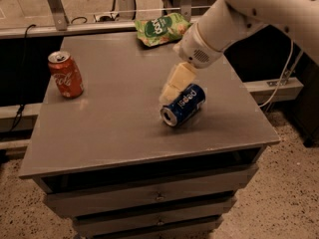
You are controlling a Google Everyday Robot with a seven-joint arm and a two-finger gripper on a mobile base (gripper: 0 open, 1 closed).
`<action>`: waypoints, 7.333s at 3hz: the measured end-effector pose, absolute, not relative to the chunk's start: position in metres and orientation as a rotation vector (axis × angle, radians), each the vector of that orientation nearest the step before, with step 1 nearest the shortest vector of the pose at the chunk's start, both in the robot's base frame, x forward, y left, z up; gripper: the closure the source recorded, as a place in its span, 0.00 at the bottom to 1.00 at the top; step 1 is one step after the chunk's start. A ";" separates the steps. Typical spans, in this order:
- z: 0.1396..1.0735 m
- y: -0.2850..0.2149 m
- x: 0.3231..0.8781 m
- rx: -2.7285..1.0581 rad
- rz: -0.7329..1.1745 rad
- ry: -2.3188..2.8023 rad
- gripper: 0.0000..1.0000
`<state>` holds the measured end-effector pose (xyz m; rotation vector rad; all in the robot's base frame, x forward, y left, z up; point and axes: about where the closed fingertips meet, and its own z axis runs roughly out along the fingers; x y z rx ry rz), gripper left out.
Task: Move coke can near green rice chip bag
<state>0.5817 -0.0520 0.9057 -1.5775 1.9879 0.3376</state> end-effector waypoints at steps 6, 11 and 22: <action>0.895 0.265 0.610 -1.339 0.891 1.603 0.17; 0.925 0.194 0.666 -1.246 0.750 1.612 1.00; 0.940 -0.145 0.858 -0.495 0.211 1.749 1.00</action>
Offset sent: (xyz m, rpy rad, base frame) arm 0.0687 0.2025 -0.0140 0.5235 0.0634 -0.0067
